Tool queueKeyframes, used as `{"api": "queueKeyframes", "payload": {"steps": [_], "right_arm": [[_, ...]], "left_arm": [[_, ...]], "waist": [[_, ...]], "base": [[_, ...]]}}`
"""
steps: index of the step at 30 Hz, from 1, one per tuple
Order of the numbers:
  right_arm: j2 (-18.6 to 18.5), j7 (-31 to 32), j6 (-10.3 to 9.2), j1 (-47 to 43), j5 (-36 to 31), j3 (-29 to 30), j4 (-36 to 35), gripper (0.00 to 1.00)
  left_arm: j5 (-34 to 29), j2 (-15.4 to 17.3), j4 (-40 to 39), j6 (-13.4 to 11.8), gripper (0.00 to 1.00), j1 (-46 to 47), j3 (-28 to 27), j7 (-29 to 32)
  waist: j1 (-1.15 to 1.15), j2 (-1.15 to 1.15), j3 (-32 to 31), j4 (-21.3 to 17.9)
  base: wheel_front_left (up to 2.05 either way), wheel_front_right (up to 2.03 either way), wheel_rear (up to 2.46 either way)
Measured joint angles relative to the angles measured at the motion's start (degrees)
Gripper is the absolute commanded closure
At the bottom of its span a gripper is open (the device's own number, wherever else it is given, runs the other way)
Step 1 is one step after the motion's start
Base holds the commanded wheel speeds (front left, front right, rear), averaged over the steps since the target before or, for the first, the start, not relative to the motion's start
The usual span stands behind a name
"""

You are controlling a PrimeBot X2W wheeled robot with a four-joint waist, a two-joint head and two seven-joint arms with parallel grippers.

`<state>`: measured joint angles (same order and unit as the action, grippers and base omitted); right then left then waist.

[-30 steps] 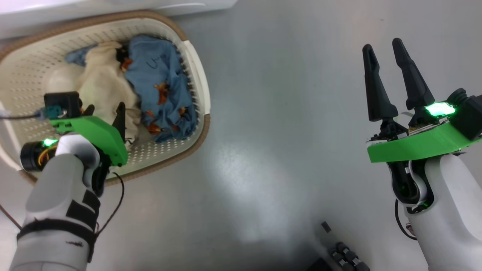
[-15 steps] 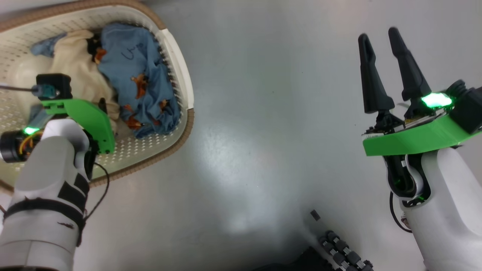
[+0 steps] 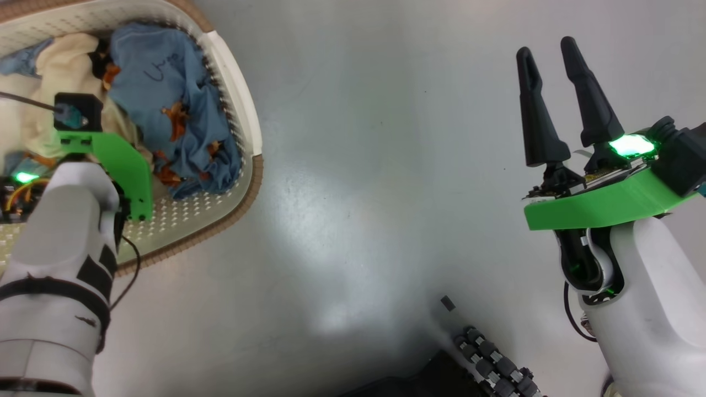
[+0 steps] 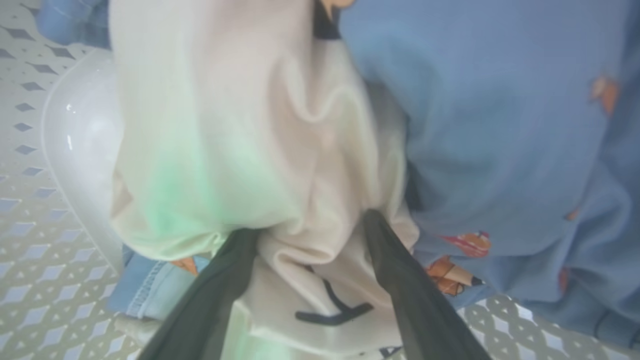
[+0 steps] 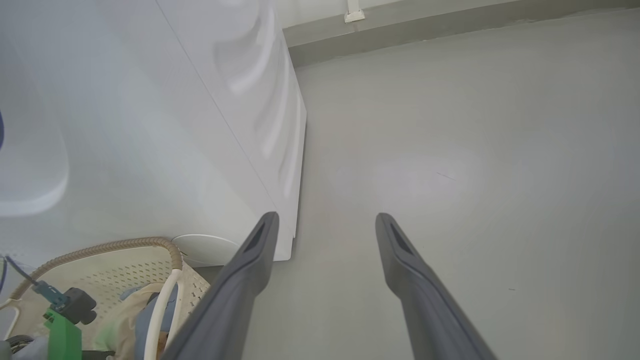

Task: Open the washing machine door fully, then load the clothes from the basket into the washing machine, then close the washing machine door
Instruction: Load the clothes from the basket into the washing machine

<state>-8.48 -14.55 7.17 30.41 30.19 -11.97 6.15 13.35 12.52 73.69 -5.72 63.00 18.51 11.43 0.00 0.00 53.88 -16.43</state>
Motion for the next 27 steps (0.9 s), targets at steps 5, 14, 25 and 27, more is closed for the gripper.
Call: {"api": "queueKeyframes", "payload": {"steps": [5, 14, 25, 27], "right_arm": [[0.57, 0.0, 0.0, 0.02, -0.01, -0.6, -0.02, 0.0], [0.81, 0.0, 0.0, 0.9, -0.11, -0.58, 0.03, 0.0], [0.75, 0.0, 0.0, 0.82, -0.15, -0.64, 1.26, 0.0], [0.48, 0.0, 0.0, 0.73, -0.15, -0.69, 1.48, 0.0]], "left_arm": [[-0.48, 1.12, 0.21, -1.18, 0.98, 0.24, 0.89, 0.25], [0.76, 0.91, 0.49, -0.58, 1.0, 0.24, 0.57, -1.69], [6.38, -1.27, 0.63, 4.45, 1.0, -2.75, -2.77, -7.98], [6.92, -1.78, 0.62, 5.39, 1.0, -3.49, -3.13, -9.27]], "waist": [[0.0, 0.0, 0.36, -0.65], [0.0, 0.0, 0.31, -0.69], [0.0, 0.0, -4.4, 0.68], [0.0, 0.0, -5.63, 1.09]], "base": [[0.0, 0.0, 0.0], [0.0, 0.0, 0.0], [0.0, 0.0, 0.0], [0.0, 0.0, 0.0]]}}
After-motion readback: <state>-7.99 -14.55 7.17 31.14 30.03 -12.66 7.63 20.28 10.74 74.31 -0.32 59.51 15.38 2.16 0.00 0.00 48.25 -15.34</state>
